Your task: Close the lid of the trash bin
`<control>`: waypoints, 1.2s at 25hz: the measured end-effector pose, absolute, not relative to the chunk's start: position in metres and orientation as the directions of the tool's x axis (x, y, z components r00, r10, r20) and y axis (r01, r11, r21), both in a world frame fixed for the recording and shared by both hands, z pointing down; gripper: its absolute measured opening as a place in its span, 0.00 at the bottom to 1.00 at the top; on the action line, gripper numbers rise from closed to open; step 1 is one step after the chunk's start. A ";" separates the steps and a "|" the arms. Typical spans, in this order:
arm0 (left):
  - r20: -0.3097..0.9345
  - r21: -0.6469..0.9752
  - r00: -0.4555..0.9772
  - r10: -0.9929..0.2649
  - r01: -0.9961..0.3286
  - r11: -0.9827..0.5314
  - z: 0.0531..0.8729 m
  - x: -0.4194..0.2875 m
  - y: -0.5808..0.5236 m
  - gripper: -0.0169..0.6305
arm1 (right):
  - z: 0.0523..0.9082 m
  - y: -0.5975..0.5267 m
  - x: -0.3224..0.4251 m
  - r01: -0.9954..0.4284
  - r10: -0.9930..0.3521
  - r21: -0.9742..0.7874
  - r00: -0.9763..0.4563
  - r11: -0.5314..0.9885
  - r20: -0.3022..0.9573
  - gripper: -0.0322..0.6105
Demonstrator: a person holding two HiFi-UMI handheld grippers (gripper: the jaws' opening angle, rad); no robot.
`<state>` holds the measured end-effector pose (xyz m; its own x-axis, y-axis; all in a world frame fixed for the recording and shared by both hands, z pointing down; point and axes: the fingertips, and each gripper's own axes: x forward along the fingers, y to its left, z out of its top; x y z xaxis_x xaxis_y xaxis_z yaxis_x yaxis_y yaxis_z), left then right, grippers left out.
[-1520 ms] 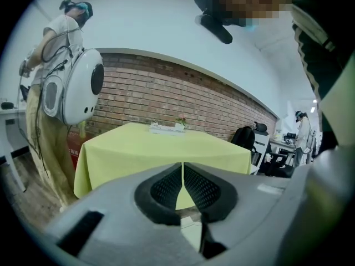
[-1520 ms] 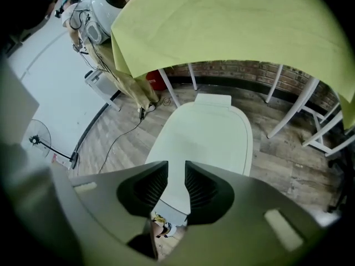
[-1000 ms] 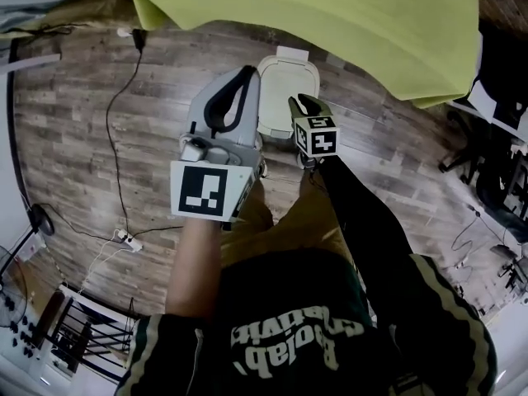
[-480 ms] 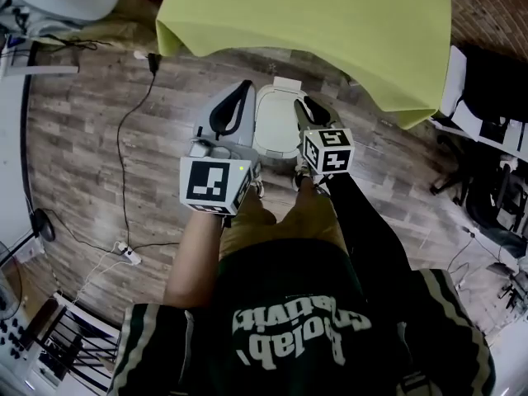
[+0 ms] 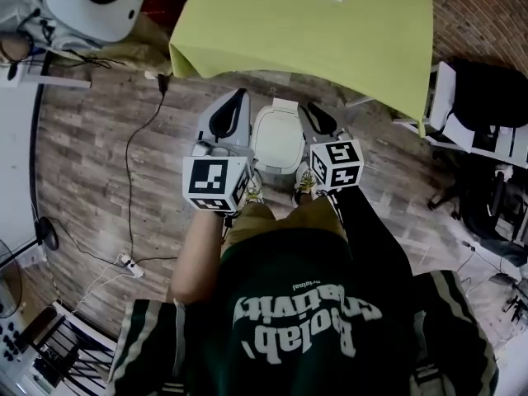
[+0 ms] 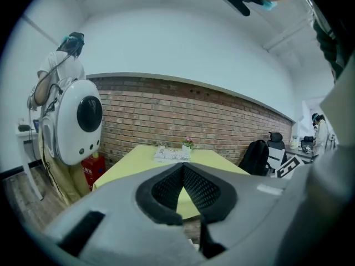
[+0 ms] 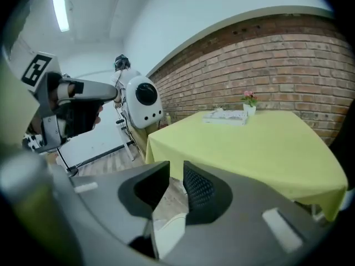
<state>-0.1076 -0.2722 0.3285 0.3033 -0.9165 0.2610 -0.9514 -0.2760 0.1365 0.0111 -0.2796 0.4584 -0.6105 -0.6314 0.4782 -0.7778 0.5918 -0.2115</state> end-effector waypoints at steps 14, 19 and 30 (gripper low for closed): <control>0.203 0.060 0.269 -0.941 -0.963 -0.263 0.262 -0.099 -0.282 0.04 | 0.311 -0.301 0.016 -0.718 -0.682 -0.108 -0.690 0.687 0.244 0.18; 0.182 0.048 0.250 -0.951 -0.968 -0.245 0.246 -0.096 -0.284 0.04 | 0.275 -0.297 0.017 -0.683 -0.663 -0.085 -0.726 0.725 0.182 0.18; 0.139 0.026 0.224 -0.965 -0.975 -0.223 0.221 -0.071 -0.278 0.04 | 0.215 -0.280 0.032 -0.590 -0.592 0.057 -0.802 0.806 0.077 0.07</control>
<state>-0.0712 -0.2785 0.2210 0.2240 -0.9646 0.1389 -0.9746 -0.2227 0.0255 0.0324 -0.2802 0.2155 -0.8020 -0.5923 0.0767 -0.5895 0.8057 0.0574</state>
